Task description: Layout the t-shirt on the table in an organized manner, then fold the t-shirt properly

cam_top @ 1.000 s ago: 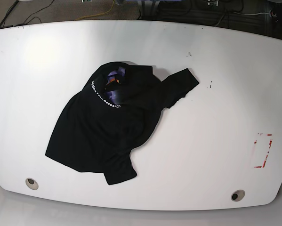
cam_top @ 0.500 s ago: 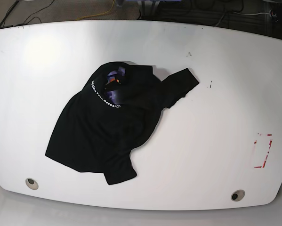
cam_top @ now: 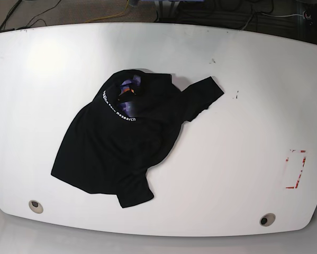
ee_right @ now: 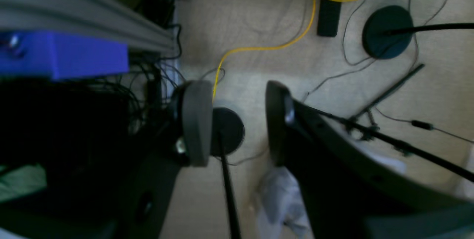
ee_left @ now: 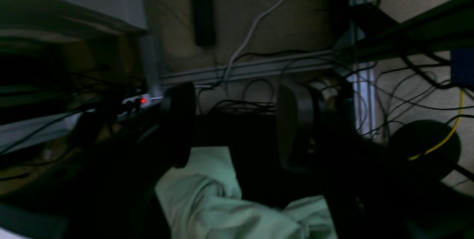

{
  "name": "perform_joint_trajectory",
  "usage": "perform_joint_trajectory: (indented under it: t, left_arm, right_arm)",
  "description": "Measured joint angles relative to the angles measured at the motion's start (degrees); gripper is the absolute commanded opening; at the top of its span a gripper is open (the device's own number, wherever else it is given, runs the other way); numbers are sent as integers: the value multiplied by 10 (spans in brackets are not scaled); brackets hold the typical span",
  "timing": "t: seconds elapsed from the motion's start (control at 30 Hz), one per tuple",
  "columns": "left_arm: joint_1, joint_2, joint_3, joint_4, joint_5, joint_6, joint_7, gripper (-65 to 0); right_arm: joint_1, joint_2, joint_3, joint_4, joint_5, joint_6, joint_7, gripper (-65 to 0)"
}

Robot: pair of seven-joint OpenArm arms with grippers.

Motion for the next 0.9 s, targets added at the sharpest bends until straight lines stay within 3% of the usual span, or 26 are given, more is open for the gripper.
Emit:
perform_joint_trajectory:
  t: [0.33,0.8,0.9]
  left_arm:
    - [31,-2,0,93,-80,-3,1,-324]
    - [36,-3,0,200,-88,-3,0,-324]
    - [36,-2,0,208,-88,-3,2,-324]
  right_arm:
    - [-51,-8,-14,128,0,-23,1,-416]
    - [-76,-8,-11,221,1,-27,0,-416]
    - [-77,-8,-11,221,26,-27,0,-416]
